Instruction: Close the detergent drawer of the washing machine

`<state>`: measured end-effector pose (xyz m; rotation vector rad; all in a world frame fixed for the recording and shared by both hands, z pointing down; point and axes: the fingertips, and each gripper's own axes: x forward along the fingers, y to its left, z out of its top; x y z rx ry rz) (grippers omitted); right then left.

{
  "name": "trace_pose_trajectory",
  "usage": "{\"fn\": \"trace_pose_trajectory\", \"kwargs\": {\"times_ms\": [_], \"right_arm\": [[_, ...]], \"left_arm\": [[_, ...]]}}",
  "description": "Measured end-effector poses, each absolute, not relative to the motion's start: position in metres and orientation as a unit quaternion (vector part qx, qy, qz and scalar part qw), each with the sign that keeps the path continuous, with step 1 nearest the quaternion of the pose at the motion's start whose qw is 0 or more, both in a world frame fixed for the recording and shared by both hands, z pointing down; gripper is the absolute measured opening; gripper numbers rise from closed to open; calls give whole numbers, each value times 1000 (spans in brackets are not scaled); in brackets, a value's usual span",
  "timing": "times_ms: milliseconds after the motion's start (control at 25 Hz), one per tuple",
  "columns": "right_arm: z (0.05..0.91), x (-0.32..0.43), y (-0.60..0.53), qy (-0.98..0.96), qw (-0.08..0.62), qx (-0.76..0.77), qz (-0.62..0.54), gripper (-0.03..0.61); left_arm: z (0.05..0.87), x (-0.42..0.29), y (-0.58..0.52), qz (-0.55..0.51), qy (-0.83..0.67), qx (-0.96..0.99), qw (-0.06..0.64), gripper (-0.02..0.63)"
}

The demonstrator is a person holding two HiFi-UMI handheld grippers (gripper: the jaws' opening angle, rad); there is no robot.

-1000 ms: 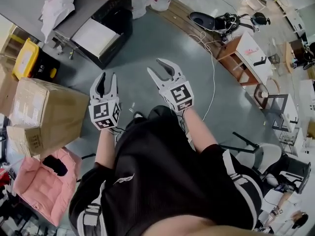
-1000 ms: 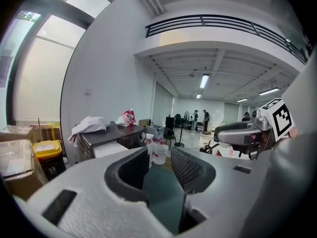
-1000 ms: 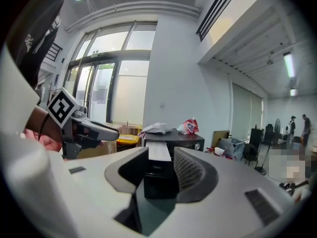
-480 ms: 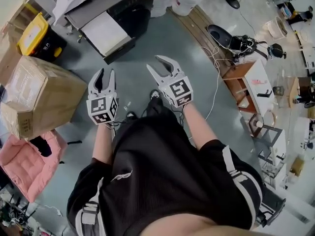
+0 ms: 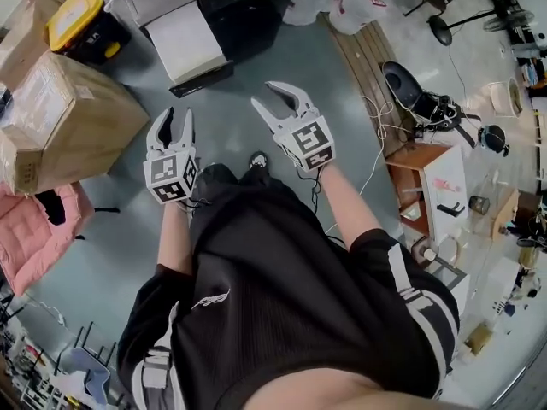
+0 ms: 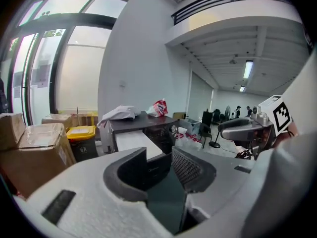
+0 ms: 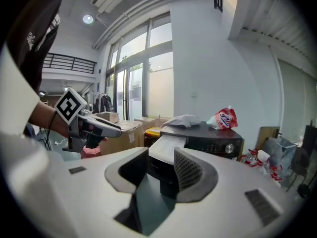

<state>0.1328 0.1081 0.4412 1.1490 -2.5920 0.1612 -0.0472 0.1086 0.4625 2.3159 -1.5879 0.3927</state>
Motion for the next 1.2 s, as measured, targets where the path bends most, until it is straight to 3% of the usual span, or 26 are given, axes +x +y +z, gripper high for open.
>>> {"fn": "trace_pose_trajectory", "kwargs": {"times_ms": [440,1200], "right_arm": [[482,114,72,-916,162,356,86,166],[594,94,45,-899,259,320,148,167]], "left_arm": [[502,-73,97,169,-588,768,187,173],[615,-87,76,188,-572,748,279,182]]}}
